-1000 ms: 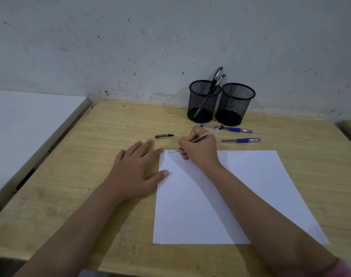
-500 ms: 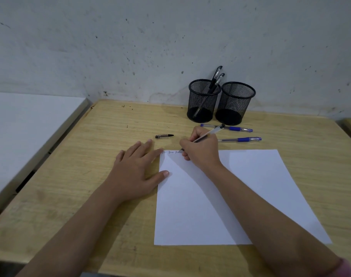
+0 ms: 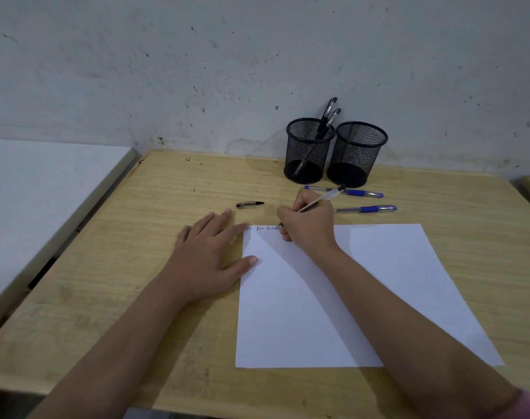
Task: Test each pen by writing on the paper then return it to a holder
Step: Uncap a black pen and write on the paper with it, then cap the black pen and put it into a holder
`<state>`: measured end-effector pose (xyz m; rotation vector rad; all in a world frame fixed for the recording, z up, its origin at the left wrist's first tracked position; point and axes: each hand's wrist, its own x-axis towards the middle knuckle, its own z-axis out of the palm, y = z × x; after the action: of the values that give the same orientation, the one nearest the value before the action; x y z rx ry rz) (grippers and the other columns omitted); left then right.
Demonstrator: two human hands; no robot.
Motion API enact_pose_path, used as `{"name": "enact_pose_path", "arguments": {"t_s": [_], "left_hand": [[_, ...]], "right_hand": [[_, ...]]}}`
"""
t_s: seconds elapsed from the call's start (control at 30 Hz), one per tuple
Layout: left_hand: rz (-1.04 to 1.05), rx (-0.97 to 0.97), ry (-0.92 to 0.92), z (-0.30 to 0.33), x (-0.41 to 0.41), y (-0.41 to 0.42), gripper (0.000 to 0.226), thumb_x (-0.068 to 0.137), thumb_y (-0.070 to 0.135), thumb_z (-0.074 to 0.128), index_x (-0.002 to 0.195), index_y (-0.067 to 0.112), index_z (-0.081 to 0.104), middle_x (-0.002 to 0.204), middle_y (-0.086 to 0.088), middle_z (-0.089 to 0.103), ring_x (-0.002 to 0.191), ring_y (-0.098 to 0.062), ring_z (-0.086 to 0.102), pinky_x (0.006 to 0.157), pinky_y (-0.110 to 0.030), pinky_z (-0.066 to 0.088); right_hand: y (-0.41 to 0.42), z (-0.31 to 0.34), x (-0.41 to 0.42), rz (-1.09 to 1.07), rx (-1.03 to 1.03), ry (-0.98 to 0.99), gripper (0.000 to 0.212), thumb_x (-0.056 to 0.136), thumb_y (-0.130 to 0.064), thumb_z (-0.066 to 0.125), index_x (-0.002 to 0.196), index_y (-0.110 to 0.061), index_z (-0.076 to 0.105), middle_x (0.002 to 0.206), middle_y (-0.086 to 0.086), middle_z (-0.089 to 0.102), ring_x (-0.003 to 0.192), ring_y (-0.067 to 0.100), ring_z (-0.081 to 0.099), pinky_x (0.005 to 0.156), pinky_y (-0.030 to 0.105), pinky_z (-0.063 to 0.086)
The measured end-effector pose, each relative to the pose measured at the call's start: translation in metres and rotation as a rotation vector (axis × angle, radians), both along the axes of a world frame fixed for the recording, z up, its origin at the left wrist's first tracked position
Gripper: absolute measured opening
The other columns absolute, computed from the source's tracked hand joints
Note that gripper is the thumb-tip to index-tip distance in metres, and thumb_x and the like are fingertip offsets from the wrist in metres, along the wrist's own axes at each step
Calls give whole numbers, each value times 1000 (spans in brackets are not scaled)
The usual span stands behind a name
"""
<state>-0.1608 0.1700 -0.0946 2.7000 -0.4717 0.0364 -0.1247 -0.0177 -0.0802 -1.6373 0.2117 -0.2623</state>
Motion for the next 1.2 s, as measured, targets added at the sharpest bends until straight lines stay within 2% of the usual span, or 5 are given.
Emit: {"name": "enact_pose_path", "arguments": {"t_s": [0.2,0.43,0.63,0.93,1.2], "left_hand": [[-8,-106,-192,5,14,-4,61,74,59,48,127,29,50,139,0,49,126,-22,45,104,-54,35],[104,-204,-210,10,49,-23,38,84,21,61,122,16,58,119,-4,63,109,-26,56,90,-42,46],[158,-246,-136,7,70,-33,19,82,16,62,99,17,71,94,-2,68,88,-22,60,74,-36,49],[273,-762,-77,37,56,-41,12,79,7,69,85,17,74,79,5,68,64,5,61,57,-3,40],[121,-881,-112,57,32,-50,27,77,4,70,75,30,70,78,8,69,66,0,61,69,-20,45]], "right_hand": [[-3,3,0,-57,148,8,29,78,-2,68,63,-9,44,51,10,57,41,12,60,43,25,52],[-9,10,-2,31,339,46,20,82,2,63,67,-8,53,67,12,65,59,15,68,56,26,58],[-8,17,-4,64,338,46,18,75,-16,78,70,-15,61,60,0,67,52,13,64,43,23,49],[-16,38,-1,28,284,-125,17,90,-18,61,82,-4,67,64,7,59,51,10,63,43,27,55],[-15,53,-19,108,114,-291,15,89,-16,63,89,-1,67,65,7,62,52,9,61,40,25,52]]}}
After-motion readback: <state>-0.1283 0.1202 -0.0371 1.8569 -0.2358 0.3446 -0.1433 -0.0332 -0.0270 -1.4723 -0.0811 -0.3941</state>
